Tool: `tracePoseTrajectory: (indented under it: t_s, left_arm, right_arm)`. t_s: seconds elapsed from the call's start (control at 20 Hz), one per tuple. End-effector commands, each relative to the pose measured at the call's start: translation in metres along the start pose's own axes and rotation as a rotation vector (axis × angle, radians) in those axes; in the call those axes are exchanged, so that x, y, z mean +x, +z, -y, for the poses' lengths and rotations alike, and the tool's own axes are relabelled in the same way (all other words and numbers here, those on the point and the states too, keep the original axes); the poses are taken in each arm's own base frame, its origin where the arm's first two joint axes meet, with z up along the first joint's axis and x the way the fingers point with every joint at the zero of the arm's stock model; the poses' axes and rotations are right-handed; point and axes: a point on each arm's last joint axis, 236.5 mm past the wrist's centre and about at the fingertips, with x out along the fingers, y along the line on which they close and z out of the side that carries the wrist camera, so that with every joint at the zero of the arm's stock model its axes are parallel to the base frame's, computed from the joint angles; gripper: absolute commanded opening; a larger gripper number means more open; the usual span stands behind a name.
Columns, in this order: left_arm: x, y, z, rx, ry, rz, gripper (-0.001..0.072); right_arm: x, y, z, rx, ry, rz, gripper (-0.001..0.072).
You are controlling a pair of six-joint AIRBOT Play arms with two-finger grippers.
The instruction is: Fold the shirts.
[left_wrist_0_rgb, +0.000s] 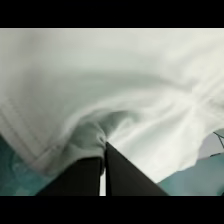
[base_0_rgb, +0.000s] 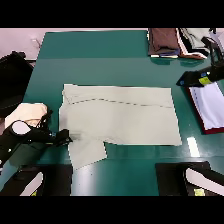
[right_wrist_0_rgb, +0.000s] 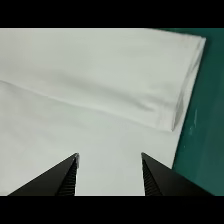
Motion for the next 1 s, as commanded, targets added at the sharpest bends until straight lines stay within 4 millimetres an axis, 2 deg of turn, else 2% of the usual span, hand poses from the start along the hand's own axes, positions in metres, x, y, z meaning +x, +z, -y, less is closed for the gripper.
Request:
tracePoseTrajectory:
  t_s: [0.0,0.1,0.2,0.3,0.35,0.4,0.45,0.5,0.6,0.7,0.75,0.8,0.85,0.95]
  left_arm:
    - [-0.017,0.013,0.012,0.075,0.002,0.028,0.0023]
    - [-0.021,0.018,0.016,0.097,-0.002,0.045,0.0023]
    - [-0.022,0.019,0.017,0.106,-0.003,0.048,0.0023]
    - [-0.022,0.019,0.017,0.112,-0.003,0.048,0.0023]
    - [-0.022,0.019,0.017,0.112,-0.003,0.048,0.0023]
    - [-0.022,0.019,0.017,0.112,-0.002,0.048,0.0023]
    - [-0.022,0.019,0.017,0.112,-0.003,0.048,0.0023]
    - [-0.022,0.019,0.017,0.112,-0.002,0.048,0.0023]
    - [-0.022,0.019,0.017,0.119,-0.002,0.047,0.0024]
    - [-0.025,0.015,0.015,0.15,0.016,0.024,0.0023]
    - [-0.029,0.013,0.013,0.165,0.033,0.009,0.0022]
    - [-0.035,0.011,0.014,0.186,0.046,0.004,0.0022]
    - [-0.043,0.009,0.014,0.205,0.06,0.018,0.0022]
    - [-0.058,-0.003,0.011,0.214,0.09,0.047,0.0022]
  right_arm:
    - [0.008,-0.059,0.043,0.153,-0.018,-0.124,0.0451]
    - [0.029,-0.12,0.073,0.287,-0.009,-0.22,0.0457]
    - [0.052,-0.181,0.086,0.447,0.028,-0.323,0.0583]
    - [0.072,-0.224,0.084,0.55,0.076,-0.401,0.0572]
    - [0.079,-0.238,0.079,0.572,0.094,-0.441,0.0522]
    - [0.086,-0.247,0.074,0.574,0.104,-0.47,0.0503]
    - [0.093,-0.253,0.068,0.561,0.11,-0.494,0.0502]
    - [0.098,-0.257,0.059,0.539,0.121,-0.518,0.0465]
    - [0.108,-0.257,0.045,0.495,0.14,-0.534,0.0427]
    - [0.112,-0.251,0.036,0.444,0.146,-0.529,0.0245]
    - [0.109,-0.247,0.035,0.407,0.132,-0.52,0.0117]
    - [0.103,-0.238,0.035,0.372,0.121,-0.495,0.0064]
    - [0.096,-0.23,0.035,0.342,0.108,-0.468,0.0022]
    - [0.073,-0.223,0.04,0.279,0.053,-0.437,0.0021]
